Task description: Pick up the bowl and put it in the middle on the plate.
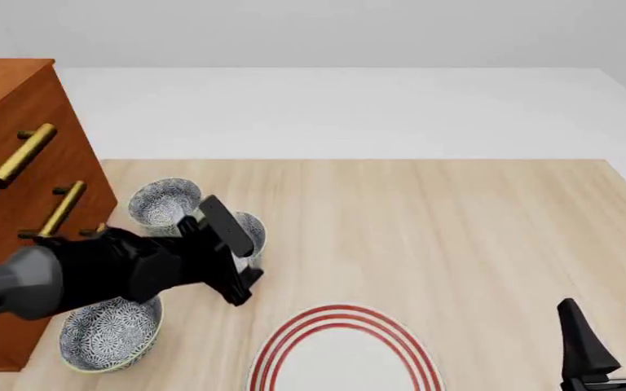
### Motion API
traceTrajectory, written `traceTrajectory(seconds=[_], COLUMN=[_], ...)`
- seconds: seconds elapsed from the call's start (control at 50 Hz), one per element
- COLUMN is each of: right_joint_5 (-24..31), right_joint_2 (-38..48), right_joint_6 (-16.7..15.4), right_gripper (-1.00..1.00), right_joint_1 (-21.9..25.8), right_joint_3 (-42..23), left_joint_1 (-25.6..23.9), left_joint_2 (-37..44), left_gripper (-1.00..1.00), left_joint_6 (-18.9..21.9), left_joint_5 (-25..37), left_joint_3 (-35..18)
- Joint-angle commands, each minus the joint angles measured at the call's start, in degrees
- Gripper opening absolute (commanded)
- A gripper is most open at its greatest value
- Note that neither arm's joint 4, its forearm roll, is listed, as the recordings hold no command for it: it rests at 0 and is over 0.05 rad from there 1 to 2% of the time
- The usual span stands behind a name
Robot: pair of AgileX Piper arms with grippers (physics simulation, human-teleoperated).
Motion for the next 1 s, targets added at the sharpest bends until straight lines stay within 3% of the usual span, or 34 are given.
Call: traceTrajectory(seconds=[0.02, 1.0], right_joint_5=[0.0, 0.2], right_joint_2=[0.0, 0.0], right_joint_6=[0.0, 0.5], right_gripper=[1.0, 1.0], right_joint_1=[0.0, -0.2], right_joint_3=[0.0, -0.1], left_joint_1=[0.7, 4.6], left_joint_2=[3.2, 10.0], left_gripper=[1.0, 1.0], left_joint_6=[1.1, 4.9], left_joint_5=[-2.4, -6.4], left_joint_3=[0.7, 0.3])
